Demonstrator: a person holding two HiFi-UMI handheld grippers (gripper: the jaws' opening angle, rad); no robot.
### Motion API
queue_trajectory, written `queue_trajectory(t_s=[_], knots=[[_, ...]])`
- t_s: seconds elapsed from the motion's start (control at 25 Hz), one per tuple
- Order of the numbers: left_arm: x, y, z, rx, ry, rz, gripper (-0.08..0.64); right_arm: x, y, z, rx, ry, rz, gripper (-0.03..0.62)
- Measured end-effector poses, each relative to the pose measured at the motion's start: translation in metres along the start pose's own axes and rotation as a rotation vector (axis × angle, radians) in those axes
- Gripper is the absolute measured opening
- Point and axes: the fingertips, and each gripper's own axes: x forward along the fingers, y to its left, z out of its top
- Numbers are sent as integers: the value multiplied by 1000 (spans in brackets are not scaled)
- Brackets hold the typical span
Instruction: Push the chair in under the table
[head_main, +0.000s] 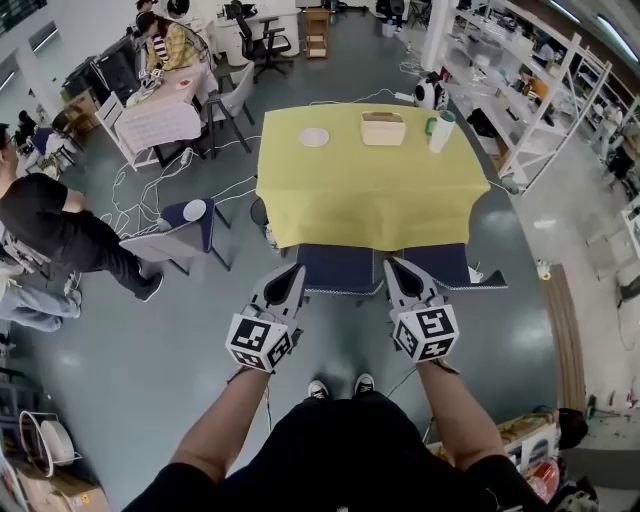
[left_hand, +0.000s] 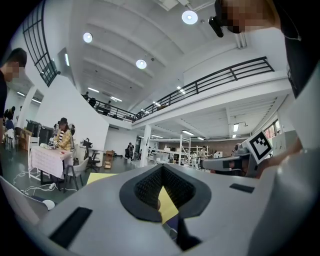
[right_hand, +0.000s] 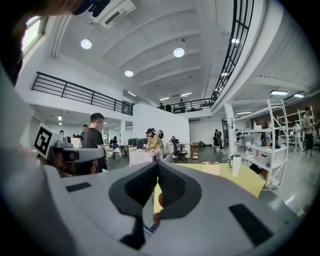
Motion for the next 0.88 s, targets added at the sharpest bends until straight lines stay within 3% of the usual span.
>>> queue_trajectory(t_s=[0.44,0.88], knots=[[-22,18,-9,-29,3,-30,9,-9,16,-19,16,34,-56,14],[3,26,-26,-47,21,-46,9,2,0,-32,12,60,-72,14]])
